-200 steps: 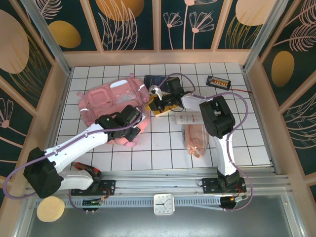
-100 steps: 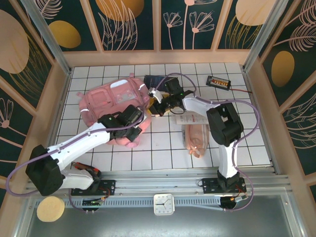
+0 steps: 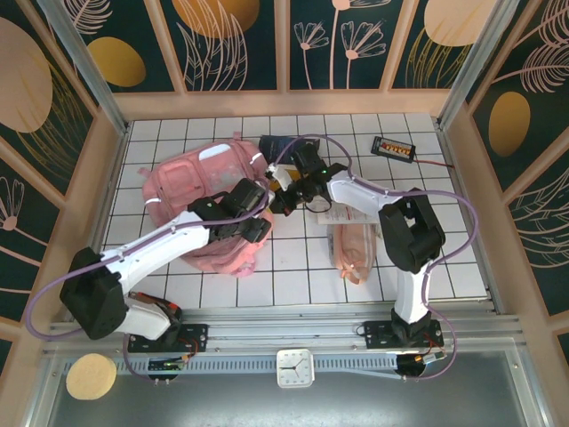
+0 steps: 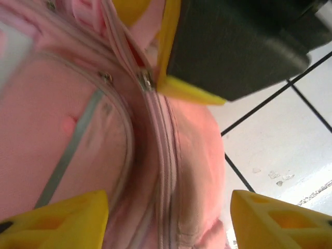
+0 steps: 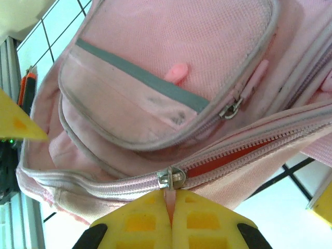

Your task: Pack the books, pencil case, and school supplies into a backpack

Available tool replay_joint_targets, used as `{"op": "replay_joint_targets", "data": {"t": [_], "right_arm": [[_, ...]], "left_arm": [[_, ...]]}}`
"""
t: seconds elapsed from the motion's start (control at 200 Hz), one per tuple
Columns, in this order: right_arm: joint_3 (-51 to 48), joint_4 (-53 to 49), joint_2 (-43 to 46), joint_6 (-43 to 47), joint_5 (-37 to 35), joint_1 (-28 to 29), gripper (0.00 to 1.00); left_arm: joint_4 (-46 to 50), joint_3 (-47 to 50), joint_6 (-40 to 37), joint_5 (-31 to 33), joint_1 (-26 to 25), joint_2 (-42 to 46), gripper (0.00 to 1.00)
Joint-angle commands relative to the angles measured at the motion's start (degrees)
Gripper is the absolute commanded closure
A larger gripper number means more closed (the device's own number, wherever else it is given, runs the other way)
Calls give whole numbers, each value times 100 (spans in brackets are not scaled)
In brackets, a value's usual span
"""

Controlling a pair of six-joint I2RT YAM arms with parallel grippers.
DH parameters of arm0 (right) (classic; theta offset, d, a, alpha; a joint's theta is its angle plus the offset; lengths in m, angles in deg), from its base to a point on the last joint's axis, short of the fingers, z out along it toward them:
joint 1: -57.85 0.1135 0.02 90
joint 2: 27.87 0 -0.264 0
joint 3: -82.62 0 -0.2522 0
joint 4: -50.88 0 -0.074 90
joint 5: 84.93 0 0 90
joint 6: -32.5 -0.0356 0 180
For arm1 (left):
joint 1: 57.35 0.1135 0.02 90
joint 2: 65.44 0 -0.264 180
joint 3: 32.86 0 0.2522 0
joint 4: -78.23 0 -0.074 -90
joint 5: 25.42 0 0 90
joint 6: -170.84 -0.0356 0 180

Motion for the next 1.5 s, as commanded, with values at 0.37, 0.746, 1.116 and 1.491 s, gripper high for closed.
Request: {"op": "replay_joint_targets", "data": {"t": [0.37, 0.746, 1.116, 1.491], "right_arm": [[1186, -670, 300, 58, 101, -682, 100], [1467, -738, 295, 61, 120, -722, 100], [372, -1319, 917, 654, -843, -182, 100], [-380, -555, 1332, -404, -775, 211, 100]], "left_arm": [[-24, 859, -20, -183, -60, 1037, 1], [-378, 1062, 205, 368, -148, 51, 28], [-984, 643, 622, 250, -147, 78, 86], [-1274, 275, 1196, -155, -153, -28, 65]]}}
